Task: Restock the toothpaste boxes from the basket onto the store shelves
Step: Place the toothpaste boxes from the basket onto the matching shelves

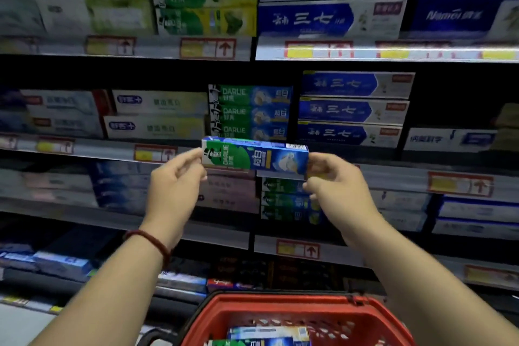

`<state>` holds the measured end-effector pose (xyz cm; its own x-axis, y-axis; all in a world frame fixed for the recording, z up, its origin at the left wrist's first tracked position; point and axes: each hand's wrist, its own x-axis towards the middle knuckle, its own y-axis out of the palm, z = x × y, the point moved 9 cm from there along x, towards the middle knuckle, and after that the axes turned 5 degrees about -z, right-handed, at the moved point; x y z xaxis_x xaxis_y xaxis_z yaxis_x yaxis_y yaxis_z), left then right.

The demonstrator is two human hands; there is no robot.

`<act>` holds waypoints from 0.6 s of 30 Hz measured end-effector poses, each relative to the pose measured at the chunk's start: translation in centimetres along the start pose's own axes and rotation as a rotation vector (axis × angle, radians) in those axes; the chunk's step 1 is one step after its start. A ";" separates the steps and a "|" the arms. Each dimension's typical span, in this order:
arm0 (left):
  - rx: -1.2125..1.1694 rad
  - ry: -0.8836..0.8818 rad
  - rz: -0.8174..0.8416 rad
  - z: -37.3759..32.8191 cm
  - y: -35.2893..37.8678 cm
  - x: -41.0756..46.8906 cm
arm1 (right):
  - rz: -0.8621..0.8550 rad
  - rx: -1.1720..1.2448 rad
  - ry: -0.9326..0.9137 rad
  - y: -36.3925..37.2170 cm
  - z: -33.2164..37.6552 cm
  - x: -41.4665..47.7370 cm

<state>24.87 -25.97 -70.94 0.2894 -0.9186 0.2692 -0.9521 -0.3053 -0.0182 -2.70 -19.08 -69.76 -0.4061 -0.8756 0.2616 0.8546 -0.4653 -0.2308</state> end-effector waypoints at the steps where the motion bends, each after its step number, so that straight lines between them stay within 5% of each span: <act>1: 0.012 0.006 0.010 -0.6 0.2 1.0 | 0.008 0.007 0.004 0.4 0.7 0.8; 13: 0.259 -0.138 0.278 0.5 5.9 6.7 | 0.081 -0.035 0.182 4.1 0.1 7.5; 18: 0.425 -0.107 0.258 1.1 6.2 8.1 | 0.112 -0.073 0.244 4.8 -1.3 8.2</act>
<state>21.43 -35.53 -69.92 0.0795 -0.9914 0.1041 -0.8758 -0.1194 -0.4676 -2.35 -28.62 -69.99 -0.3843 -0.9232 -0.0005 0.8764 -0.3646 -0.3146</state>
